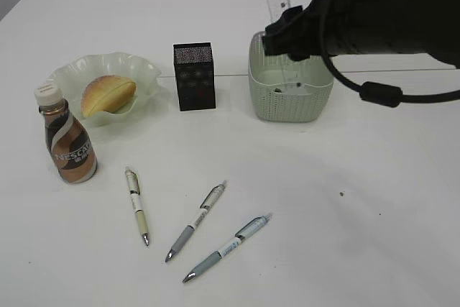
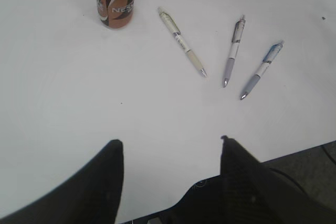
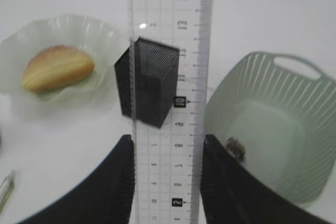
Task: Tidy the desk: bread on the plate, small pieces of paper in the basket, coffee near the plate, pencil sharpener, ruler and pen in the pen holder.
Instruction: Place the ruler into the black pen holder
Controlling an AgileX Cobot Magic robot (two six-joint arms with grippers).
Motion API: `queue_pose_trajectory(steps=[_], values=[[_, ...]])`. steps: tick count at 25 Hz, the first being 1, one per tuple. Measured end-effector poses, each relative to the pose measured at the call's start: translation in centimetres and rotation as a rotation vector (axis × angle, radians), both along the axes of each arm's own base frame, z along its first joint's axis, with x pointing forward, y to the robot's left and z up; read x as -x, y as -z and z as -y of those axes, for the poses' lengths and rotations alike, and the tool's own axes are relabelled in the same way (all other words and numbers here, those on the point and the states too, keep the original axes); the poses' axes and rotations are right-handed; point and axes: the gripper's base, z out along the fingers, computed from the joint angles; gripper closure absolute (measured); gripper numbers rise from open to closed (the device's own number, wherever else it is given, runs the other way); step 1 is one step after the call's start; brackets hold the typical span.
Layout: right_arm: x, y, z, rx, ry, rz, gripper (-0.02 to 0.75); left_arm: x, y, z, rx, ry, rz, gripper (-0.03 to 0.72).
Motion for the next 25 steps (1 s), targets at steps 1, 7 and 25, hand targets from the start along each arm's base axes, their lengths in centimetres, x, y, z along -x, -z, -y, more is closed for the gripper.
queue_pose_trajectory(steps=[1,7,25], values=[[-0.4,-0.2,0.5,-0.019,0.015,0.039,0.469,0.0,0.0,0.0,0.0,0.0,0.0,0.255],[-3.3,1.0,1.4,-0.095,0.056,0.206,0.477,0.0,0.0,0.0,0.0,0.0,0.0,0.255],[-11.6,3.5,-2.9,-0.421,-0.045,0.39,0.476,0.0,0.0,0.0,0.007,-0.01,-0.004,0.255]])
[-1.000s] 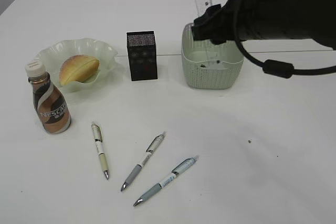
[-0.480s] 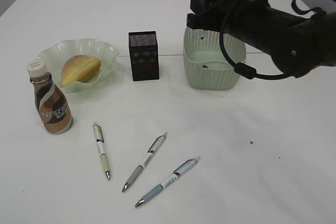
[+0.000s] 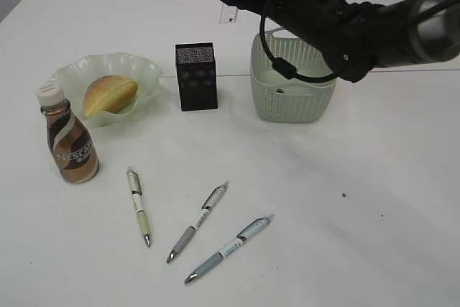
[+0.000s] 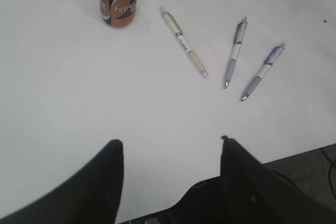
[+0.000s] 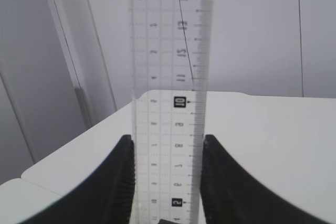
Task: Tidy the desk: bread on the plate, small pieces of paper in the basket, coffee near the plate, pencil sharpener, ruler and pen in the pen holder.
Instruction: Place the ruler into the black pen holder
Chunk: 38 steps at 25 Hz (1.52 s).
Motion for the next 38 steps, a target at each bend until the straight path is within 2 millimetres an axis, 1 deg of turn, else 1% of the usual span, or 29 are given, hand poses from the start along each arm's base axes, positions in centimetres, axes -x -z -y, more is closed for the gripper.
queue_pose_trajectory(steps=[2,8,16,20,24,30,36,38], values=[[-1.1,0.1,-0.5,-0.017,-0.016,0.009,0.476,0.0,0.0,0.0,0.0,0.0,0.0,0.255],[-3.6,1.5,-1.9,-0.045,-0.061,0.015,0.476,0.0,0.0,0.0,0.0,0.0,0.0,0.255],[-5.6,4.3,-2.7,-0.061,-0.07,-0.016,0.476,0.0,0.0,0.0,-0.002,-0.001,0.0,0.255],[-6.3,5.3,-2.9,-0.073,-0.065,-0.042,0.476,0.0,0.0,0.0,-0.001,-0.002,0.0,0.255],[-6.7,6.4,-3.1,-0.066,-0.069,-0.07,0.476,0.0,0.0,0.0,-0.001,-0.002,0.0,0.255],[-7.1,6.5,-3.3,-0.066,-0.071,-0.061,0.476,0.0,0.0,0.0,0.001,-0.003,0.005,0.255],[-8.0,8.0,-3.5,-0.067,-0.061,-0.094,0.476,-0.1,-0.1,0.0,0.002,-0.004,0.01,0.255],[-8.1,8.2,-3.5,-0.063,-0.058,-0.099,0.476,-0.1,-0.1,0.0,0.002,-0.004,0.012,0.255]])
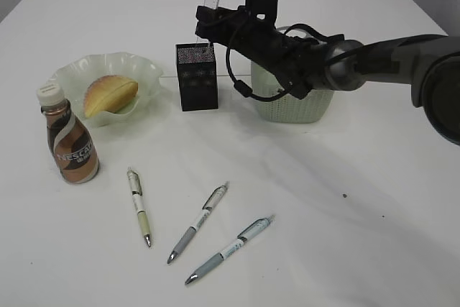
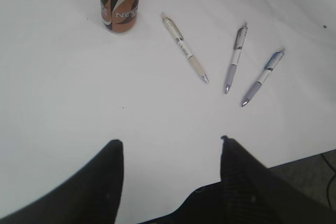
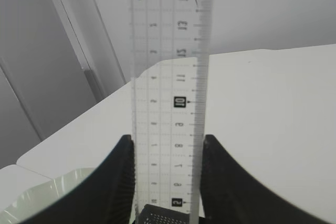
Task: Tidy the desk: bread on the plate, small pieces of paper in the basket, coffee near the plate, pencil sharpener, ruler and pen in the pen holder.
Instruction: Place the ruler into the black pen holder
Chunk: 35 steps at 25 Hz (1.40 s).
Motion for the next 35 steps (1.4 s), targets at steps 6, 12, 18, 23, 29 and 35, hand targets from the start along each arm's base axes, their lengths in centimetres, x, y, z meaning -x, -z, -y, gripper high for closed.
queue_pose_trajectory(steps=[6,12,18,23,29,35], values=[[-0.06,0.14,-0.01,0.001,0.001,-0.004,0.476,-0.11,-0.09,0.01,0.004,-0.003,0.015,0.255],[-0.07,0.19,0.0,0.003,0.003,-0.009,0.476,-0.15,-0.12,0.02,0.005,-0.004,0.021,0.255],[-0.07,0.19,0.0,-0.005,0.003,-0.014,0.476,-0.15,-0.12,0.02,0.005,-0.004,0.021,0.255],[-0.1,0.33,0.04,-0.013,0.007,-0.038,0.476,-0.17,-0.13,0.02,0.006,-0.004,0.022,0.255],[-0.06,0.42,-0.03,-0.02,-0.001,-0.055,0.475,-0.17,-0.13,0.02,0.006,-0.004,0.022,0.255],[0.0,0.48,-0.11,-0.005,-0.012,-0.053,0.472,-0.17,-0.13,0.02,0.006,-0.004,0.022,0.255]])
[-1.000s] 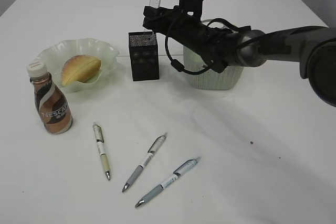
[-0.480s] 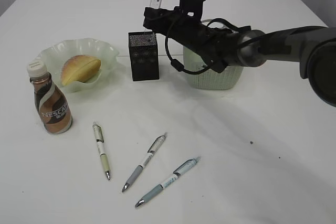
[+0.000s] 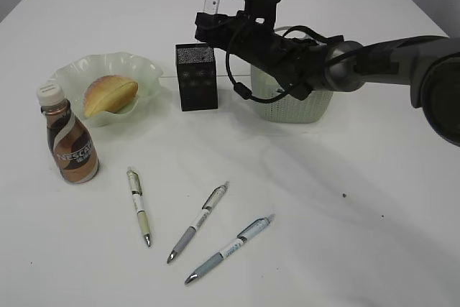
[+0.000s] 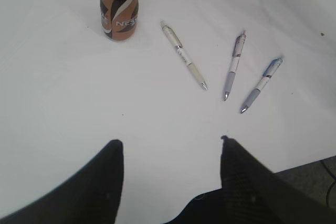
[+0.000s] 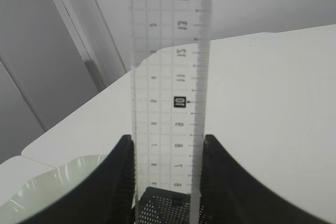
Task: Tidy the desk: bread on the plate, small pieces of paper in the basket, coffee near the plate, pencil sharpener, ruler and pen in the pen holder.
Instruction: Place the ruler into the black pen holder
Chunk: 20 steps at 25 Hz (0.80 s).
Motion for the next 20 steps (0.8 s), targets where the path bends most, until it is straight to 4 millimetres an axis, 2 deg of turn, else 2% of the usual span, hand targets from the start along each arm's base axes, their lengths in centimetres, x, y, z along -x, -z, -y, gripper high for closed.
queue_pose_trajectory(steps=[20], values=[[-0.36,-0.2,-0.01,0.067,0.011,-0.037,0.453,-0.05,-0.04,0.01,0.002,-0.001,0.007,0.255]])
